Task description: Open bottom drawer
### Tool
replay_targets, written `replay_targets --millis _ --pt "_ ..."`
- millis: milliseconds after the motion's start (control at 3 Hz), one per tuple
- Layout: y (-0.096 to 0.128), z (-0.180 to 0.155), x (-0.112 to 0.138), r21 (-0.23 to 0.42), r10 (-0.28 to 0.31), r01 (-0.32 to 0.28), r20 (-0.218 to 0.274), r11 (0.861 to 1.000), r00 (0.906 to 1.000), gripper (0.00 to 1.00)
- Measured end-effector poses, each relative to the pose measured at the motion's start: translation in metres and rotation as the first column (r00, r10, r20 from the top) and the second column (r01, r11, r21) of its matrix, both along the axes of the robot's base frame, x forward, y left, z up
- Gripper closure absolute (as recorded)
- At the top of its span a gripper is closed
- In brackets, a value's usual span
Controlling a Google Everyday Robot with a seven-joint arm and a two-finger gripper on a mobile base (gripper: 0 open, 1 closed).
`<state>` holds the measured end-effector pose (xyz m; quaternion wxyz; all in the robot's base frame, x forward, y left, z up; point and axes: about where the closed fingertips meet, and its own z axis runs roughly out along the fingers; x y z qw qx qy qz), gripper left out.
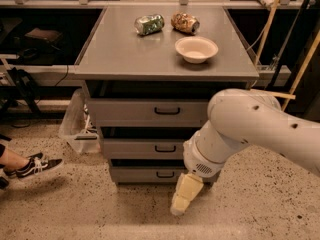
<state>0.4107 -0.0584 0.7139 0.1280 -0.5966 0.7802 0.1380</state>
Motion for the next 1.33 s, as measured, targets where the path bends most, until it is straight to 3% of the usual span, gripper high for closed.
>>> replay_targets --millis 333,667,1000,1333 --pt "-0.039 -0.017 0.063 0.04 0.016 -0.024 0.189 0.999 0.9817 0.0" --pt "-0.069 0.006 0.12 -0.033 0.077 -0.069 0.371 0.997 0.9256 0.0" --pt "-0.07 0.008 0.121 -0.042 0.085 -0.075 0.378 0.996 0.9219 0.0" --pt "-0.038 -0.033 0.112 -0.013 0.092 -0.093 0.323 0.996 0.9419 0.0"
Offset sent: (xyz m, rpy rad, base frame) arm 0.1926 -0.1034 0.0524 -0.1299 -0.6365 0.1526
